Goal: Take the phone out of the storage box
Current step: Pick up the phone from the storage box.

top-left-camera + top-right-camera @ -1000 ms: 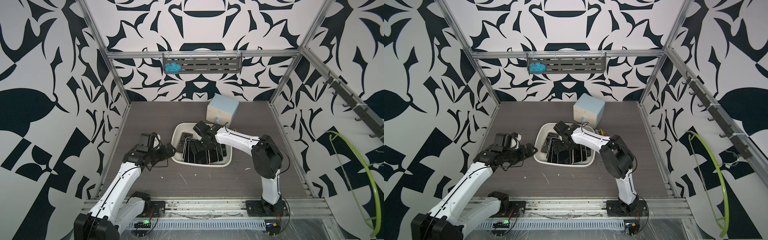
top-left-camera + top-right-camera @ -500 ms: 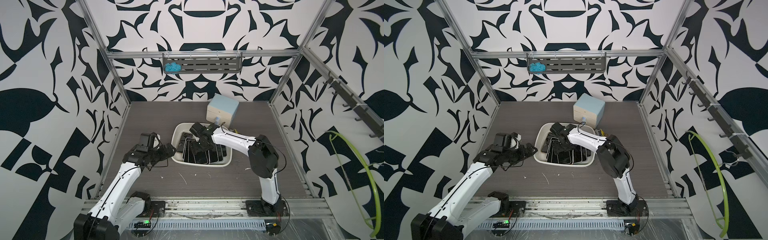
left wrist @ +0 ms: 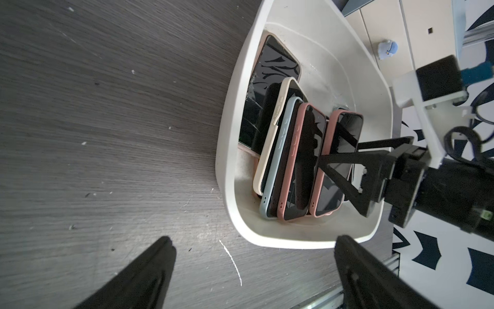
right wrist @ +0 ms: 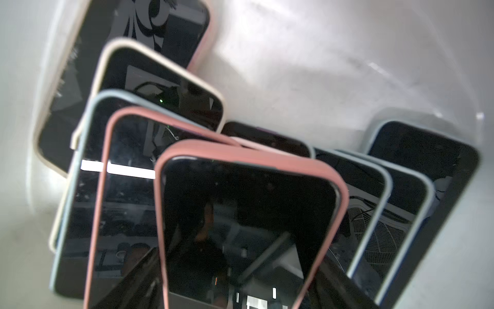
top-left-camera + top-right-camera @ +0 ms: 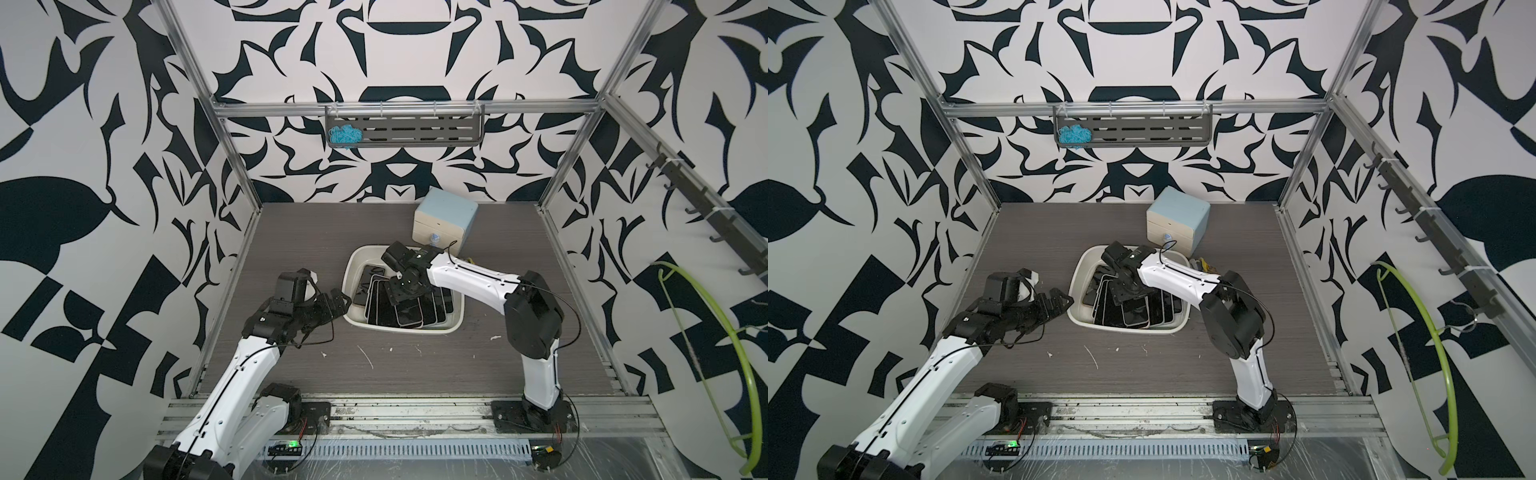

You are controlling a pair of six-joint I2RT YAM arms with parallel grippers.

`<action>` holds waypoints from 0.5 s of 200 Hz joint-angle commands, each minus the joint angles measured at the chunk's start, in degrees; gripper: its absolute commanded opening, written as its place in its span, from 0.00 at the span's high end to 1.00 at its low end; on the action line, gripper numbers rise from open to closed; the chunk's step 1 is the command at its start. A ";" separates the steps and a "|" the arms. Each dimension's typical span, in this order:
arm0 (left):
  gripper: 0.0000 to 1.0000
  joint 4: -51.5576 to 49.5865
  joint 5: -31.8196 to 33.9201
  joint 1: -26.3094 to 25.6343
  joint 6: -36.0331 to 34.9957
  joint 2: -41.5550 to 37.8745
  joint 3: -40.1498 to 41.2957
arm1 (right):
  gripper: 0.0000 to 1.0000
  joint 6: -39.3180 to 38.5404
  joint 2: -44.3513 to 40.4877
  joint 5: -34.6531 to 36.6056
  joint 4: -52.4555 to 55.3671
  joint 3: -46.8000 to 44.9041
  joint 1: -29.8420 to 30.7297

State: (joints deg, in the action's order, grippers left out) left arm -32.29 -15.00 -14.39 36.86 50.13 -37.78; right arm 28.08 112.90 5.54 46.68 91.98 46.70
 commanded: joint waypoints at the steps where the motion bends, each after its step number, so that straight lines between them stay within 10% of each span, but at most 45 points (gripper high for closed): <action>1: 0.00 2.58 -1.07 -0.78 -0.21 -0.86 0.27 | 0.37 0.44 -5.48 1.14 0.36 2.86 -1.64; 100: 0.00 8.46 -3.01 -4.01 1.28 -5.97 4.60 | 0.38 5.12 -21.76 -2.77 2.81 -7.06 -8.07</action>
State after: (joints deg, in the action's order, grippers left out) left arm -26.17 -17.04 -17.43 37.58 44.38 -33.93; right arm 31.38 99.13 2.94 46.68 88.40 40.97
